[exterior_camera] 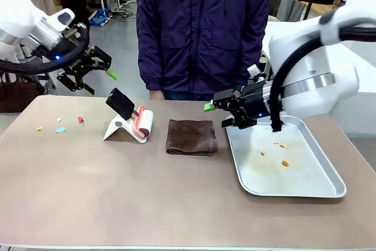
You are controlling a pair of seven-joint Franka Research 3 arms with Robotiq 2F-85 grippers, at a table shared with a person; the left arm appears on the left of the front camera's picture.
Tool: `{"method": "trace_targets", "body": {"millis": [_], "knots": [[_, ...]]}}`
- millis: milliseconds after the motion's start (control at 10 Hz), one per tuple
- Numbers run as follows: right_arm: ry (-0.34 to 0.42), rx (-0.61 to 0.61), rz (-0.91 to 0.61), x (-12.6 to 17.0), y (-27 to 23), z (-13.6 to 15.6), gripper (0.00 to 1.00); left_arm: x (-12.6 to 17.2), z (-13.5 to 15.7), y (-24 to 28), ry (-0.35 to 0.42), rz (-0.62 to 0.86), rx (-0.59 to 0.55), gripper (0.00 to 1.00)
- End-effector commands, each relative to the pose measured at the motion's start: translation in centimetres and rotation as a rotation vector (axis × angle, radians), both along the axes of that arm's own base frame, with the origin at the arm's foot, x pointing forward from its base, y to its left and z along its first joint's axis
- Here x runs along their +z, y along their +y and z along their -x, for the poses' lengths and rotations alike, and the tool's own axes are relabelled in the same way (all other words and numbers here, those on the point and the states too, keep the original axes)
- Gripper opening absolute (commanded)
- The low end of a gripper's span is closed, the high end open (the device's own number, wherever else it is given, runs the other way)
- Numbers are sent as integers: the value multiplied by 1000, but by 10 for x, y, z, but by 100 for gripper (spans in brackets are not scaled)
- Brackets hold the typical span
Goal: Clean the surface of the table.
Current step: Hold the Lint Roller with your left hand and the towel with your right hand.
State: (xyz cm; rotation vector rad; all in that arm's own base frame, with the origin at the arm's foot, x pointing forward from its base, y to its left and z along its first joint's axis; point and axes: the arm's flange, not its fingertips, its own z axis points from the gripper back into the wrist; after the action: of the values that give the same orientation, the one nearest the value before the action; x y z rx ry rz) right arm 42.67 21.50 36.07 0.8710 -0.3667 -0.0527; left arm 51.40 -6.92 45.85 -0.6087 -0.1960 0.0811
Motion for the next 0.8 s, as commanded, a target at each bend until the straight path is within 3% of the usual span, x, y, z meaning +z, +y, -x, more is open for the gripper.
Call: {"method": "trace_targets", "body": {"millis": [0,100,200,400,500,600,700], "knots": [[-1,68,-27,-10,-1,-7,100,-1,-9,-10,52,-26,-17,100],[117,144,-137,-13,-22,-2,100,0,0,0,0,0,0,100],[8,17,5,-8,4,-3,100,0,0,0,0,0,0,100],[8,17,5,-8,4,-3,100,0,0,0,0,0,0,100],[44,53,-39,-15,-4,-4,100,-4,-5,-2,15,-22,0,100],[69,4,112,-14,7,-7,100,-8,-5,-17,51,-70,-49,100],[64,9,164,-10,15,-11,100,-8,-6,-20,59,-98,-39,100]]}}
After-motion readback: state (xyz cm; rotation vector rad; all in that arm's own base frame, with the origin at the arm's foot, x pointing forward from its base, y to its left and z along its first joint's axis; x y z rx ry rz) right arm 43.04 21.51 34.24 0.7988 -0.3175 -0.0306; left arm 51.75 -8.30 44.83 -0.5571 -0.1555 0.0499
